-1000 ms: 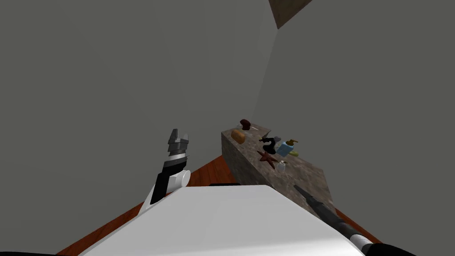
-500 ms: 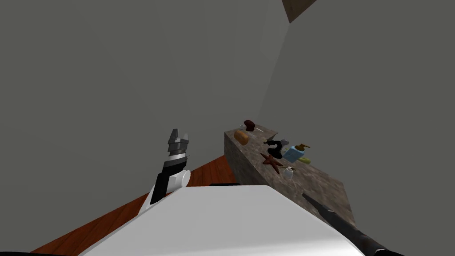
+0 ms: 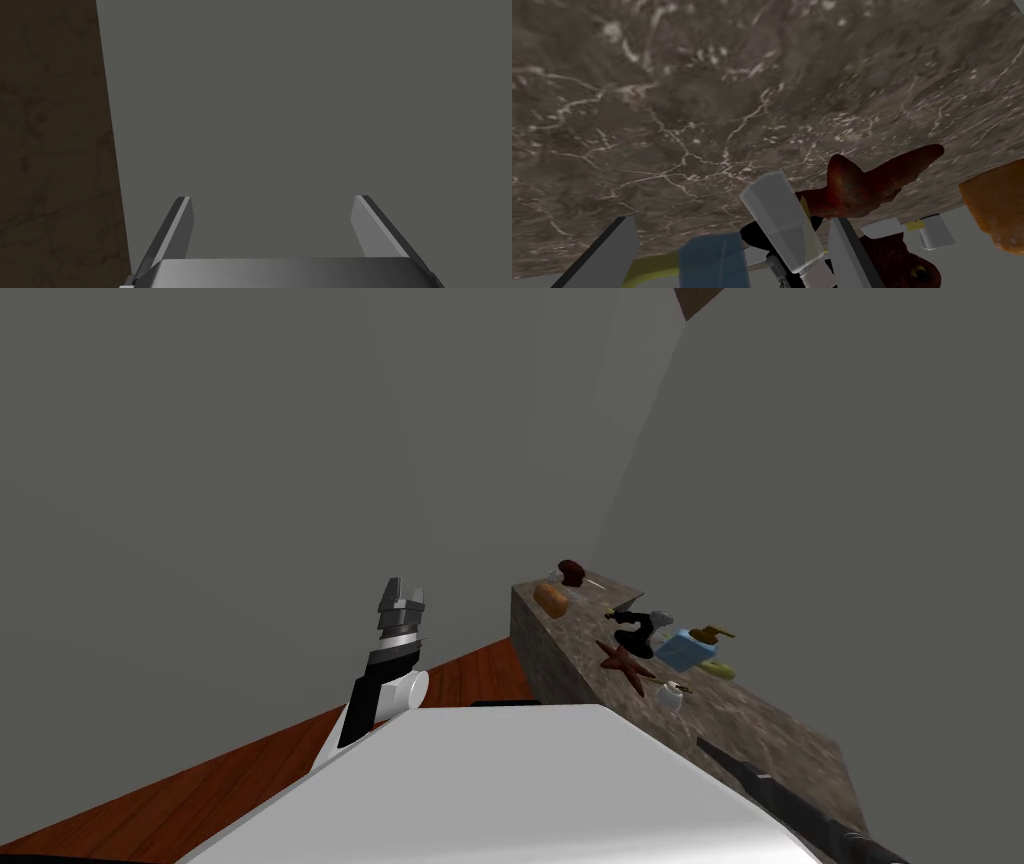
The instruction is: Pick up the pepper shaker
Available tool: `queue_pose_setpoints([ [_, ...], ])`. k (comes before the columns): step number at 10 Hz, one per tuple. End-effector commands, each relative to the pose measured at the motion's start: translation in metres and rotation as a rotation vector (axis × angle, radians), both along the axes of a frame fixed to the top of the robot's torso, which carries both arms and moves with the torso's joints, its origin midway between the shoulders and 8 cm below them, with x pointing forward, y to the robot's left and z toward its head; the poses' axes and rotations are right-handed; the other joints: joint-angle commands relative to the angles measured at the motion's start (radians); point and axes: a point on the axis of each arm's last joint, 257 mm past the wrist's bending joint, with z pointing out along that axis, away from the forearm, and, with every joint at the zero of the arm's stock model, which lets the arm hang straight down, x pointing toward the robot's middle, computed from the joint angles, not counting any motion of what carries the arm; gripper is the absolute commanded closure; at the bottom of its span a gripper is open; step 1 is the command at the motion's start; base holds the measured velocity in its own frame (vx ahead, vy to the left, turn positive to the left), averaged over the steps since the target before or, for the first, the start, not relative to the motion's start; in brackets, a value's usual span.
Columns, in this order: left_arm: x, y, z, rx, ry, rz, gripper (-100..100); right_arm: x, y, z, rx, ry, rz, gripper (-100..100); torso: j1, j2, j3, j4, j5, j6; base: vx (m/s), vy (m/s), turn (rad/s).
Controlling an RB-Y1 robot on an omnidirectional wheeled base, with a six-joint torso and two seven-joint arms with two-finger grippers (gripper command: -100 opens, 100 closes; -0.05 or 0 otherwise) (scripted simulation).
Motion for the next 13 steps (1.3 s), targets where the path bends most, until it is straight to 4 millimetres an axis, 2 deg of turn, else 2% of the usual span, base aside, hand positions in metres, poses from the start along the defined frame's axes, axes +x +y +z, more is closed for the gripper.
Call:
queue_pose_setpoints([
  [1,0.000,0.000,0.000,0.000,0.000,0.000,0,-0.004,-0.006,0.001,-0.029,0.045,0.042,-100,0.000,0.000,0.000,0.000,0.000,0.000,0.012,-0.014,0.115],
  [5,0.000,0.000,0.000,0.000,0.000,0.000,0,-0.009,-0.018,0.002,-0.098,0.155,0.160,-100,0.000,-0.002,-0.001,0.000,0.000,-0.001,0.025,-0.020,0.205],
  [9,0.000,0.000,0.000,0.000,0.000,0.000,0,-0.007,-0.021,0.003,-0.120,0.188,0.208,-100,0.001,-0.002,-0.001,-0.001,0.000,0.000,0.033,-0.013,0.099],
  [10,0.000,0.000,0.000,0.000,0.000,0.000,0,-0.007,-0.021,0.003,-0.121,0.189,0.210,0,0.002,-0.001,-0.001,0.000,0.000,0.001,0.000,0.000,0.000],
  [11,0.000,0.000,0.000,0.000,0.000,0.000,0,-0.010,-0.024,-0.002,-0.122,0.187,0.202,-100,0.002,0.000,0.000,0.000,0.000,0.001,0.007,0.001,0.060],
  [13,0.000,0.000,0.000,0.000,0.000,0.000,0,-0.014,-0.026,-0.010,-0.122,0.185,0.192,-100,0.002,0.000,0.000,0.000,0.000,0.000,0.013,-0.001,0.060],
])
